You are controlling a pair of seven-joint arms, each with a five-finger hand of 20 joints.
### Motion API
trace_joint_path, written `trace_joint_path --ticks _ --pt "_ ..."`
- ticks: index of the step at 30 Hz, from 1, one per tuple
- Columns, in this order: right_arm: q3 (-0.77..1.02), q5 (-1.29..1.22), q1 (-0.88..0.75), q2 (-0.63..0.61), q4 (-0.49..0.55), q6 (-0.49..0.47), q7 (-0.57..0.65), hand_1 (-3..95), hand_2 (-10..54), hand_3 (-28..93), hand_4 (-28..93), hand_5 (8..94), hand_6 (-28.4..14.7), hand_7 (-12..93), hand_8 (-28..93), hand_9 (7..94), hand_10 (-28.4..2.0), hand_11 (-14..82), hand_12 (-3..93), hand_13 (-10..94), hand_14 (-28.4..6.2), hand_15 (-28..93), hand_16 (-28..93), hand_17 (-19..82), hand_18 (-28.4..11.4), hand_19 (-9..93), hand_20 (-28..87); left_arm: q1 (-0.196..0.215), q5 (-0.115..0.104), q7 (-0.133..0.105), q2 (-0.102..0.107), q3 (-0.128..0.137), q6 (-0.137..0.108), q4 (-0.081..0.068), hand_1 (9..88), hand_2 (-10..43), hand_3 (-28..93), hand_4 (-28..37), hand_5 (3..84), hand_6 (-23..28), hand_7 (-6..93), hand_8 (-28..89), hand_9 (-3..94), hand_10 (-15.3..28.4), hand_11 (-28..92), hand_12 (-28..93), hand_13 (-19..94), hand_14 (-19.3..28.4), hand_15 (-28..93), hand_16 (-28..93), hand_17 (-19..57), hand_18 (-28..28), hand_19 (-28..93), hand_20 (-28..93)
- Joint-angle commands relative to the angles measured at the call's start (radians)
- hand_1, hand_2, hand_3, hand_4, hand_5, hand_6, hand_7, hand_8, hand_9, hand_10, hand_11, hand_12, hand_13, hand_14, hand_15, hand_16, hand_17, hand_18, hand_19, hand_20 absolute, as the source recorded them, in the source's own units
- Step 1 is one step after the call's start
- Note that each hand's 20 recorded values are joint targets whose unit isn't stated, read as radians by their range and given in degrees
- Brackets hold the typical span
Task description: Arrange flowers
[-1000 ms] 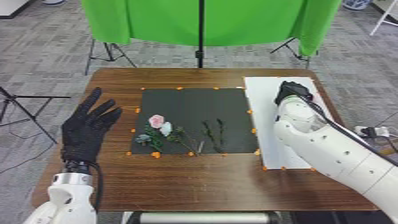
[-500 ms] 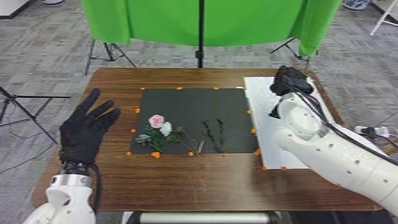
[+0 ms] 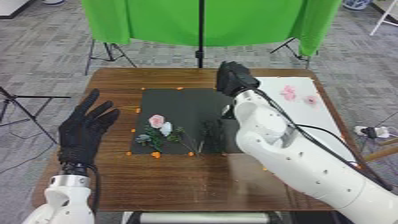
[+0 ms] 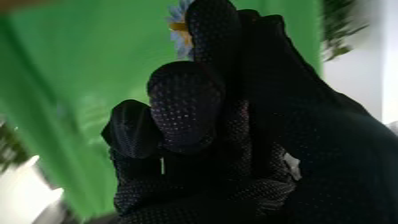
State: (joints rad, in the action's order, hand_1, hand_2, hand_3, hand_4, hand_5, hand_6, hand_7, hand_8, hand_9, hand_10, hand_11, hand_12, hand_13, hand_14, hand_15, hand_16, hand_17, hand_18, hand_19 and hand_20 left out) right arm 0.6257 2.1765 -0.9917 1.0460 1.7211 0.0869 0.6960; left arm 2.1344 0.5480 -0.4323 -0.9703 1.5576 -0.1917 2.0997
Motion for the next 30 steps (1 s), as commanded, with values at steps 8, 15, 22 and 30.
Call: trace_joint_path --ticks 8,15,22,30 --pt "-0.084 0.047 -0.086 0.117 -0.011 -0.113 -0.045 59.0 -9.5 74 -28 84.0 1.0 27 3 93.7 -5.2 12.1 34.0 77 -3.3 67 28 38 -20.0 93 59 -0.048 0.025 0.059 -0.036 -0.007 0.03 -0.024 22.1 6.2 78 -28.3 32.3 5.6 13.5 -10 32.7 18.8 24 13 26 27.1 52 -6 -6.5 28.4 51 29" --pt "-0.08 0.049 -0.089 0.114 -0.01 -0.143 -0.042 55.4 -9.5 74 -28 75.7 0.7 24 -2 89.4 -6.5 16.8 36.3 71 -5.8 74 24 34 -20.0 93 62 -0.045 0.022 0.051 -0.033 -0.009 0.029 -0.023 22.4 6.2 78 -28.3 32.2 5.6 13.5 -10 33.5 19.2 25 13 28 28.0 55 -7 -6.4 28.4 51 29" --pt "-0.039 0.044 -0.12 0.121 0.018 -0.166 -0.054 50.3 -9.5 72 -28 70.7 1.3 18 -5 86.9 -7.5 22.0 33.1 70 -7.9 77 20 33 -21.2 93 63 -0.028 0.017 0.033 -0.028 -0.012 0.016 -0.017 22.6 6.1 78 -28.3 32.2 5.7 13.5 -10 33.0 19.1 25 13 27 27.7 55 -7 -6.5 28.4 51 29" --pt "-0.001 0.048 -0.098 0.031 0.085 -0.095 -0.022 38.1 -9.5 78 -28 61.1 -0.1 14 -12 81.1 -10.9 40.4 19.2 69 -10.4 80 18 33 -23.2 93 65 -0.025 0.011 0.019 -0.023 -0.018 0.003 -0.015 22.8 6.2 78 -28.2 32.3 5.8 13.5 -10 32.9 19.1 24 13 27 27.6 55 -7 -6.5 28.4 51 29"
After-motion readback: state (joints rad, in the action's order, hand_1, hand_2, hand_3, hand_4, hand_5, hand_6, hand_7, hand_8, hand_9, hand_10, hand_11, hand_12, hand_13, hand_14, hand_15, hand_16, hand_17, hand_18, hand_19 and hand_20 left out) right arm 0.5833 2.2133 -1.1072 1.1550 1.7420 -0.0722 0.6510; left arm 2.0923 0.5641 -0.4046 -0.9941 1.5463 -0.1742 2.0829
